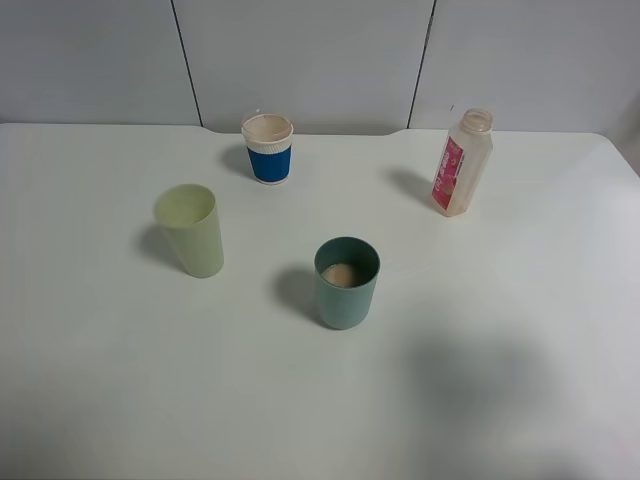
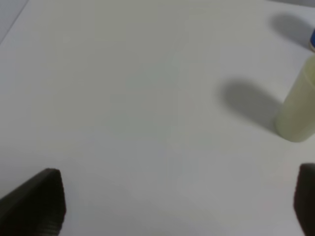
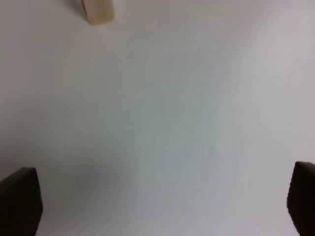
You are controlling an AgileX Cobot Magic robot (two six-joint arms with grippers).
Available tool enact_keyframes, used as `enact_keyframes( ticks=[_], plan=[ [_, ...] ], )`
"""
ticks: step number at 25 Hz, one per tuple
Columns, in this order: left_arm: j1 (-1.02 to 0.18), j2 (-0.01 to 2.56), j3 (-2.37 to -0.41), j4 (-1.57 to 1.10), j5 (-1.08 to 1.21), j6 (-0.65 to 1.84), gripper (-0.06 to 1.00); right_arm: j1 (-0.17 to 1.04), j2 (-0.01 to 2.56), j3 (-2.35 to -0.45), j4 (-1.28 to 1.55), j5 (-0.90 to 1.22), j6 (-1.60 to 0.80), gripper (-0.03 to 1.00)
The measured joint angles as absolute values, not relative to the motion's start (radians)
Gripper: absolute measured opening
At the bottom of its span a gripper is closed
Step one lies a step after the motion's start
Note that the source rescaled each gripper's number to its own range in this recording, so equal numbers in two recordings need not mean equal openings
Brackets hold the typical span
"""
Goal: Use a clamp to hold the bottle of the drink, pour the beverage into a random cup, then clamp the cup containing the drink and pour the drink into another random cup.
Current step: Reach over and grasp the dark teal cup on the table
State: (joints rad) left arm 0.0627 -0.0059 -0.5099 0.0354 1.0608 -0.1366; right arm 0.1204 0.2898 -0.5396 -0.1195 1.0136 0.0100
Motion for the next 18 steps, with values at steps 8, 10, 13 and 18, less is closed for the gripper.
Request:
enact_keyframes(
  ticks=[8, 10, 13, 18],
  plan=[
    [0.063, -0.006, -0.510, 0.035, 1.061, -0.137, 0.80, 0.120, 0.105, -0.540, -0.124, 1.171, -0.008, 1.00],
    [0.063, -0.006, -0.510, 0.035, 1.061, -0.137, 0.79, 0.120, 0.081, -0.540, -0.121, 1.188, -0.008, 1.00],
    [0.063, -0.006, -0.510, 0.035, 1.061, -0.137, 0.79, 0.120, 0.003, -0.540, -0.067, 1.198, -0.008, 1.00],
    [0.063, -0.006, -0.510, 0.035, 1.061, -0.137, 0.79, 0.120, -0.002, -0.540, -0.064, 1.201, -0.008, 1.00]
  ],
)
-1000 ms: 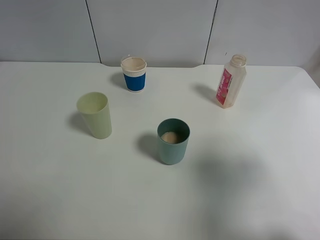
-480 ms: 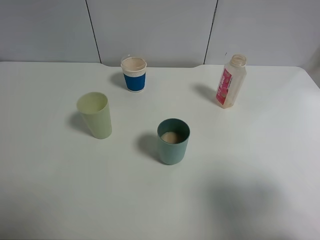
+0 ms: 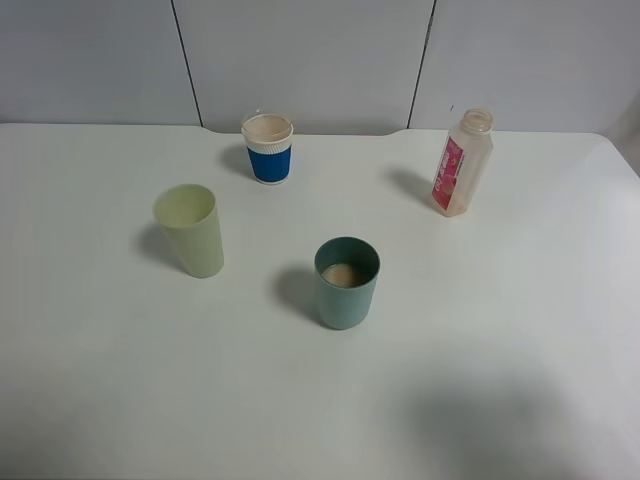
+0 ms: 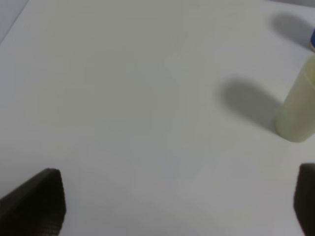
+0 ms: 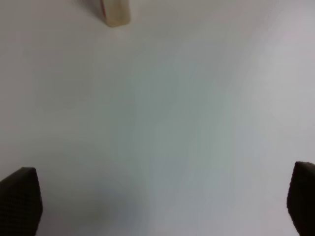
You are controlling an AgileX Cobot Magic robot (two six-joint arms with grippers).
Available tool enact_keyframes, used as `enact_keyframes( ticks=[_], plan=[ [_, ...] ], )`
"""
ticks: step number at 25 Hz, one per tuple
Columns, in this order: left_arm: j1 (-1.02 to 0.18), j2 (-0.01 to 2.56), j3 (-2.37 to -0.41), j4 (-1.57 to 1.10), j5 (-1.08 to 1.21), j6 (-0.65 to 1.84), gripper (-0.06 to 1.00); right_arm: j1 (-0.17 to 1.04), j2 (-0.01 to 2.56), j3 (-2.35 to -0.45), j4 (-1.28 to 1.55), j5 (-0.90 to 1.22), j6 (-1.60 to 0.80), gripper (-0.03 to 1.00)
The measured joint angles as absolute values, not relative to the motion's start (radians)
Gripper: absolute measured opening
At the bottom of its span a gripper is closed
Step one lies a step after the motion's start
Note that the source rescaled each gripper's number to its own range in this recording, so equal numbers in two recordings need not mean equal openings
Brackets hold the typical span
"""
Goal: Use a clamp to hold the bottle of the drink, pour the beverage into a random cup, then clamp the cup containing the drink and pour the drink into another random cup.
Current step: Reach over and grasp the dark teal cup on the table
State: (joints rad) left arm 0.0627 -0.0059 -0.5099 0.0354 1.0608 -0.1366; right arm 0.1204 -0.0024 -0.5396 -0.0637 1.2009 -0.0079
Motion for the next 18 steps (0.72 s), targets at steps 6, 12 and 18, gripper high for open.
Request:
enact_keyframes(
  ticks=[6, 12, 18],
  plan=[
    [0.063, -0.006, -0.510, 0.035, 1.061, -0.137, 0.79, 0.120, -0.002, -0.531, -0.090, 1.180, -0.007, 1.00],
    [0.063, -0.006, -0.510, 0.035, 1.061, -0.137, 0.79, 0.120, -0.002, -0.505, -0.087, 1.099, -0.006, 1.00],
    [0.063, -0.006, -0.510, 0.035, 1.061, -0.137, 0.79, 0.120, -0.002, -0.491, -0.080, 1.068, 0.000, 1.00]
  ],
)
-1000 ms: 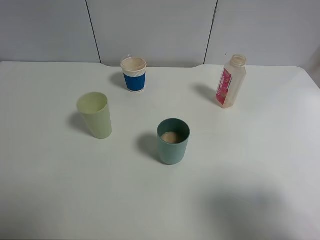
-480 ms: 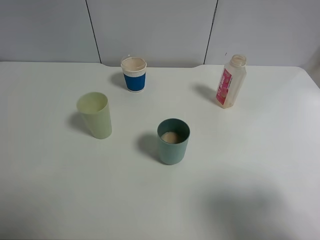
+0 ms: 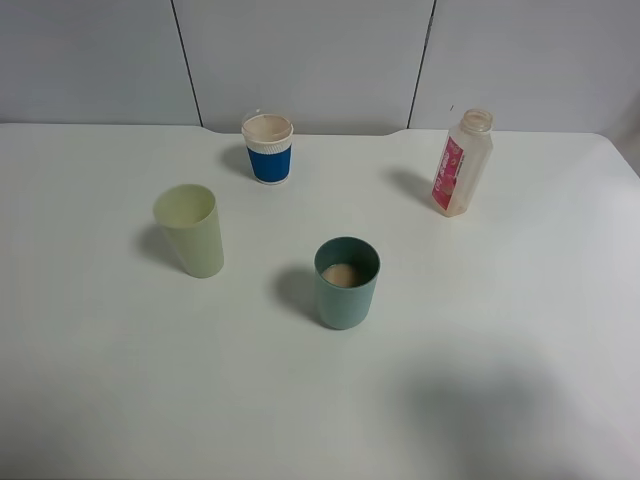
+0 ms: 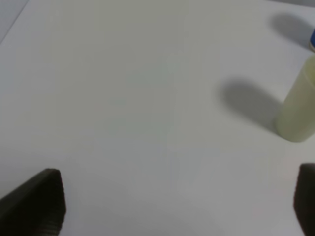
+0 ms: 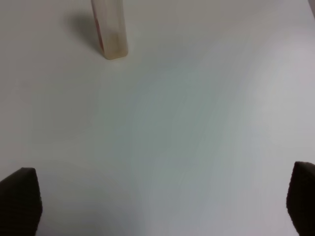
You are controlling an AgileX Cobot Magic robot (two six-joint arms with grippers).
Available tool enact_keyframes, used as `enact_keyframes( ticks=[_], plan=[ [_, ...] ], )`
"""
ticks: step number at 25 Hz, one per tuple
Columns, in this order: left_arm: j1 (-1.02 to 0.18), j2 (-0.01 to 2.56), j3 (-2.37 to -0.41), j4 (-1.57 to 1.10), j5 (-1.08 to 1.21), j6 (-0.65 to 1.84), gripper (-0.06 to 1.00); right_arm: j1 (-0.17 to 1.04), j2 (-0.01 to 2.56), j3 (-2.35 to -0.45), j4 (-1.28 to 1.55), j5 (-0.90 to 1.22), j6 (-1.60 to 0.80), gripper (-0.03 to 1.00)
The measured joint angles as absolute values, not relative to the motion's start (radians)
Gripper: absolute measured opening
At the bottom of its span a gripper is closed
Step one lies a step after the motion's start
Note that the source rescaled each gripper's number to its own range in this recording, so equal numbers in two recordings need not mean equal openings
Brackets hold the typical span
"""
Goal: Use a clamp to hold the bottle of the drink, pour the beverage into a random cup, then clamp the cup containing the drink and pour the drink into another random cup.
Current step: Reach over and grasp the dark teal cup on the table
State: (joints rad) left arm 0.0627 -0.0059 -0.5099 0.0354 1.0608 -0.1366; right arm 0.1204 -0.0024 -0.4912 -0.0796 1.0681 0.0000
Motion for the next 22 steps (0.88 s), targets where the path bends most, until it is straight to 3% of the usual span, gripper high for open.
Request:
enact_keyframes(
  ticks=[22],
  plan=[
    [0.063, -0.006, -0.510, 0.035, 1.061, -0.137, 0.79, 0.120, -0.002, -0.491, -0.081, 1.067, 0.000, 1.00]
  ],
)
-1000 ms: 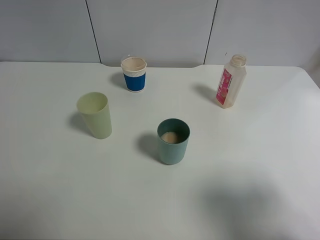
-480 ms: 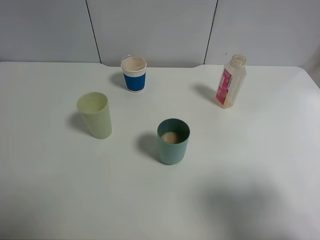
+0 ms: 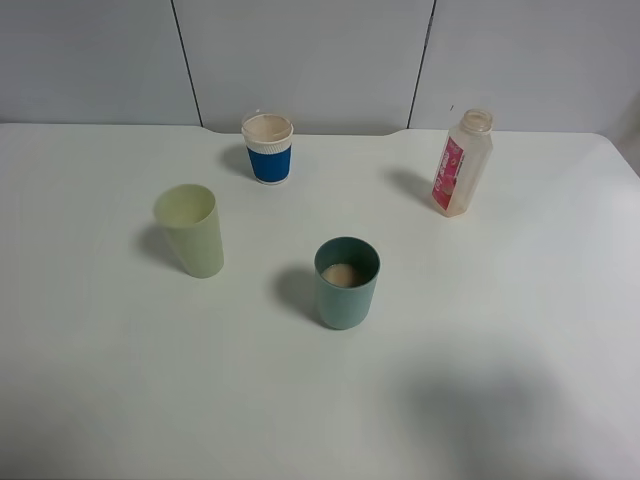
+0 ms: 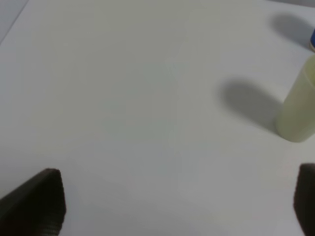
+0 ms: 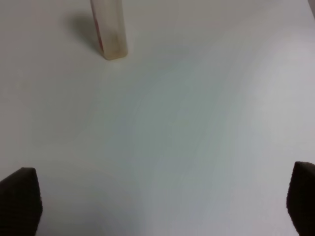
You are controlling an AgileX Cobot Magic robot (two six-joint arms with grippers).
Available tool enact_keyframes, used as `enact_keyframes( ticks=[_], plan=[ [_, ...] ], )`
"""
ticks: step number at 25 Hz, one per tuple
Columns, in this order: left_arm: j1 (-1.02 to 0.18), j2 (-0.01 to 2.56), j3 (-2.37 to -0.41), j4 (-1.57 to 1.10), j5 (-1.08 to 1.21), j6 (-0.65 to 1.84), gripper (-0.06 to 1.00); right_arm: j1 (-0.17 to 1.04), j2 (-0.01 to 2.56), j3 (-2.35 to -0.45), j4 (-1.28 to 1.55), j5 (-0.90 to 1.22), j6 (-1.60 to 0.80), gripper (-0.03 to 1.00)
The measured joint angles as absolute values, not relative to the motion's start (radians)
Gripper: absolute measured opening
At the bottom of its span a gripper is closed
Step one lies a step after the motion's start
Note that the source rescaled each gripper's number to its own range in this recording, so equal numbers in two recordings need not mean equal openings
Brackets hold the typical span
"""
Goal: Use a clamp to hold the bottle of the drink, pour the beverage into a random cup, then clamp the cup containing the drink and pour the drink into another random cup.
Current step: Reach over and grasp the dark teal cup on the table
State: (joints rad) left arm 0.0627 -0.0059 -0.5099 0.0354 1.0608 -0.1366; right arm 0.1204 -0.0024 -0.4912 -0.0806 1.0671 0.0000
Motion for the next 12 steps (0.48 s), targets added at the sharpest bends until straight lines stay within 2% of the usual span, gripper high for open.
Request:
enact_keyframes(
  ticks=[12],
  plan=[
    [0.063, -0.006, -0.510, 0.035, 1.061, -0.137, 0.79, 0.119, -0.002, -0.491, -0.081, 1.067, 0.000, 1.00]
  ],
)
